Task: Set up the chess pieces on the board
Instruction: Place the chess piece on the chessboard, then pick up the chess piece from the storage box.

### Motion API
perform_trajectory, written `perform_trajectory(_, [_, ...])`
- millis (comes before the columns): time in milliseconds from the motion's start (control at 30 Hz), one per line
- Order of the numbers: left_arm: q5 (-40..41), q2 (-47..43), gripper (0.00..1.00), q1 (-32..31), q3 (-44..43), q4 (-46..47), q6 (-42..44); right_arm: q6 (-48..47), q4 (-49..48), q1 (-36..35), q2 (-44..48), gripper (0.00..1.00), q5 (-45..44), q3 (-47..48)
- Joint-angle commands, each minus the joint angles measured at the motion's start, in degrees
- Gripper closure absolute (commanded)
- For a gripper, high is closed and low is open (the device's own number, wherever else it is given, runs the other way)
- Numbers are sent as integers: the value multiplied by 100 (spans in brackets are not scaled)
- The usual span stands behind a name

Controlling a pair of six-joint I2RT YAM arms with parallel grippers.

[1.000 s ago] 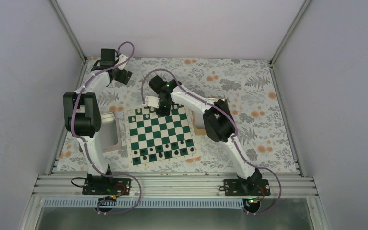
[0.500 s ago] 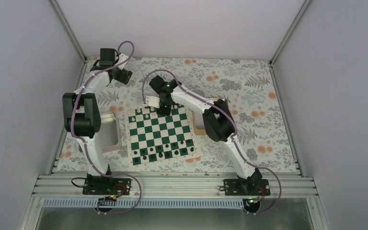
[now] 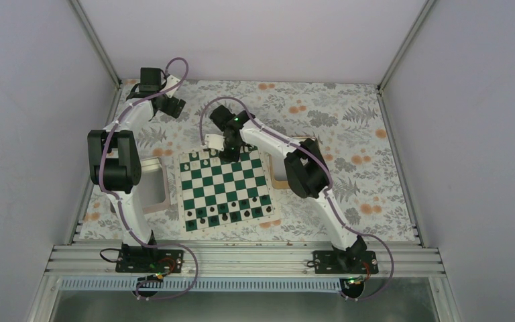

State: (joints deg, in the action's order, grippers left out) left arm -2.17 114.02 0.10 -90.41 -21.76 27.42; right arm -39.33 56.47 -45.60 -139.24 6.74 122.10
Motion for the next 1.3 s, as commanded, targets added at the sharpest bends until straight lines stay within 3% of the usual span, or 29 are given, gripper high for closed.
perform_trajectory(0, [-51,-224,0,-10,28,-9,44,28,288,96,773,72,23,-38])
perform_trajectory(133, [6,-305,0,-14,78,61,60,49,496,361,1704,70,-21,-357])
perform_trajectory(267, [88,-346,0,-12,109,109,53,134,492,1152,2527,70,-376,-1042])
perform_trajectory(433, [103,-307,0,-14,111,147,29,65,312,2186,3290,67,-744,-2417])
perform_trajectory(567, [99,-234,0,-32,73,139,9,-16,-171,2628,3676,64,-947,-3567])
perform_trajectory(667, [105,-215,0,-68,59,129,0,27,-457,2811,3686,63,-1016,-4138])
perform_trajectory(867, [138,-220,0,-132,53,108,13,99,-682,2955,3288,62,-832,-4422])
perform_trajectory(1267, [132,-234,0,-142,132,140,66,40,-793,3085,2684,63,-644,-4207])
